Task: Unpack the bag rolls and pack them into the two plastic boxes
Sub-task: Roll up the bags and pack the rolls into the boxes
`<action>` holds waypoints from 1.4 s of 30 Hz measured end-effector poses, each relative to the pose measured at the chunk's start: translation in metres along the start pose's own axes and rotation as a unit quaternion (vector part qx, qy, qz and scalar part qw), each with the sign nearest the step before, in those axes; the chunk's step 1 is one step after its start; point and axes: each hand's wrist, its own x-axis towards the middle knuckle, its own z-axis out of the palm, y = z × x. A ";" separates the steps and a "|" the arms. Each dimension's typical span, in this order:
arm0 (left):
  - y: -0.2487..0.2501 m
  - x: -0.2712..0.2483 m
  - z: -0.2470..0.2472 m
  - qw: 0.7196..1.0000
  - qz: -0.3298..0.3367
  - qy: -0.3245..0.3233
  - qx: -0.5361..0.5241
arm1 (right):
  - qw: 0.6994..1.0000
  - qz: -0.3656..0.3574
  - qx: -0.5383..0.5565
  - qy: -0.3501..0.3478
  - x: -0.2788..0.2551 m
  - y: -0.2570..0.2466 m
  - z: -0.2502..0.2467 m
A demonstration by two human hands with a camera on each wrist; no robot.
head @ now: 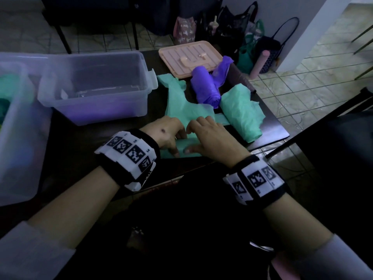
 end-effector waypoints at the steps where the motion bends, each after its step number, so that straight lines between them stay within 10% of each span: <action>1: 0.000 0.001 -0.001 1.000 0.007 -0.019 0.006 | 1.000 -0.002 -0.026 0.004 -0.006 -0.004 0.002; 10: -0.012 0.018 -0.010 0.989 0.022 -0.146 -0.007 | 1.000 0.007 -0.023 -0.013 -0.020 -0.015 0.022; 23: -0.012 0.003 0.005 0.999 0.014 0.033 -0.012 | 0.980 0.057 0.158 -0.107 0.019 0.008 0.011; 33: -0.016 0.001 0.000 0.996 -0.006 -0.082 -0.043 | 0.982 -0.013 0.159 -0.102 0.010 0.018 0.011; 42: -0.023 0.003 0.003 0.994 -0.003 -0.058 -0.094 | 0.983 0.002 0.142 -0.117 0.019 0.013 0.001</action>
